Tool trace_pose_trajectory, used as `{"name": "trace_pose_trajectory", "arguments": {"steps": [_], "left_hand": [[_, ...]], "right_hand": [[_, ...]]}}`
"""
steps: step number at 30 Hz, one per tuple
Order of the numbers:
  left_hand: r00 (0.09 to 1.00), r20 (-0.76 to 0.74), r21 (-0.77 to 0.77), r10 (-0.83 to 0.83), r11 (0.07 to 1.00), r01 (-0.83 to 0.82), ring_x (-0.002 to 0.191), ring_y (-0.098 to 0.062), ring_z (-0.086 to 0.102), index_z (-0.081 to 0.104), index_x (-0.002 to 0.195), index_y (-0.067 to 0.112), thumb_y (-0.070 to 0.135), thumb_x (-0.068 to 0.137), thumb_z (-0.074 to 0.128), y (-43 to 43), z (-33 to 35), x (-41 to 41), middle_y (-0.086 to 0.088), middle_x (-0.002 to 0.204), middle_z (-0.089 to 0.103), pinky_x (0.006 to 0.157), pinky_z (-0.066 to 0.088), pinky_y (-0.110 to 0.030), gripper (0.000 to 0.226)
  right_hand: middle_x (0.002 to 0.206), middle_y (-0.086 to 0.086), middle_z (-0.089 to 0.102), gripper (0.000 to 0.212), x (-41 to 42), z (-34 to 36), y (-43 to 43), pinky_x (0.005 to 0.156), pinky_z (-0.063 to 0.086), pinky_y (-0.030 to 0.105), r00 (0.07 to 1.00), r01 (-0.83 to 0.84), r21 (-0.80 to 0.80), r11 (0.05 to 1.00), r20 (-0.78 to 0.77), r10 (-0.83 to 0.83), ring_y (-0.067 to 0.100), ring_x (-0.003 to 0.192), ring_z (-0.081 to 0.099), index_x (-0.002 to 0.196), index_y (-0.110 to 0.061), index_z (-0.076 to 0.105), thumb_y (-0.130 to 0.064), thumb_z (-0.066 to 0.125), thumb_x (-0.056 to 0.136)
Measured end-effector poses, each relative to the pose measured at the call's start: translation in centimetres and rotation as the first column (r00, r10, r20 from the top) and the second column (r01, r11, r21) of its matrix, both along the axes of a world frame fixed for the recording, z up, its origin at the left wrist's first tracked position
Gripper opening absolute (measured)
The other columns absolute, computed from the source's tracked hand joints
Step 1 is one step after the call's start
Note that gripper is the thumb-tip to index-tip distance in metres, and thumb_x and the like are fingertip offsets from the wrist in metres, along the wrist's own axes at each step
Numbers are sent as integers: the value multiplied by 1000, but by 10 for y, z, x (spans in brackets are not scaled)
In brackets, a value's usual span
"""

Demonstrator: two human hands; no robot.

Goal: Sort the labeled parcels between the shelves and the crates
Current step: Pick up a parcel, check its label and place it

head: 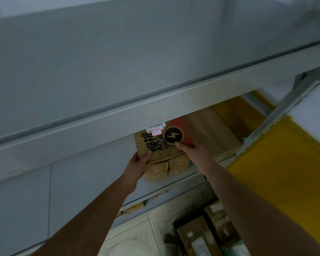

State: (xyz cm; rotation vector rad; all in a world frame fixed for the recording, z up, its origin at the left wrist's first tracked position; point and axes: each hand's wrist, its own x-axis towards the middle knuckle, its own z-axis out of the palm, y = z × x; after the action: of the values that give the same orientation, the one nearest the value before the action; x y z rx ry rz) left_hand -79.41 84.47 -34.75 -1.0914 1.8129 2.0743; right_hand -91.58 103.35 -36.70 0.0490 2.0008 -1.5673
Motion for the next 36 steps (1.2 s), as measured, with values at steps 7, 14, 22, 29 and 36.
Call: {"name": "trace_pose_trajectory", "arguments": {"steps": [7,14,22,29,36], "left_hand": [[993,-114,-67,-32,997,24,107,-1,64,56,125,39,33,99,60,5,6,55,17,116,69,98,46,-24,28],[970,-145,-220,-195,962,161,109,1,66,51,137,41,43,88,61,-9,25,167,23,120,70,96,51,-22,50],[958,-112,-279,-263,934,224,87,15,53,45,123,43,26,99,57,-17,28,299,31,100,57,61,39,6,31],[931,-149,-219,-334,929,298,97,12,56,46,109,56,37,96,58,-33,25,348,32,109,59,78,46,-12,26],[879,-178,-243,-443,885,397,116,-2,59,44,132,50,57,85,66,-23,20,353,24,124,61,98,46,-22,53]], "right_hand": [[111,-15,69,43,64,13,11,90,52,23,996,37,-129,991,-78,-48,2,103,64,125,-34,60,-31,77,85],[110,-17,72,47,195,25,15,80,55,16,982,42,-192,981,-174,-76,3,104,68,130,-31,56,-15,72,89],[122,-13,70,60,346,19,13,96,57,37,976,110,-149,983,-168,-135,8,111,67,142,-34,50,-23,75,88],[125,-11,69,61,409,22,8,99,54,43,961,161,-194,968,-194,-199,11,115,66,143,-33,49,-22,75,89],[122,-15,69,65,439,15,29,96,56,43,939,268,-241,933,-150,-309,10,112,67,138,-38,50,-26,80,83]]}}
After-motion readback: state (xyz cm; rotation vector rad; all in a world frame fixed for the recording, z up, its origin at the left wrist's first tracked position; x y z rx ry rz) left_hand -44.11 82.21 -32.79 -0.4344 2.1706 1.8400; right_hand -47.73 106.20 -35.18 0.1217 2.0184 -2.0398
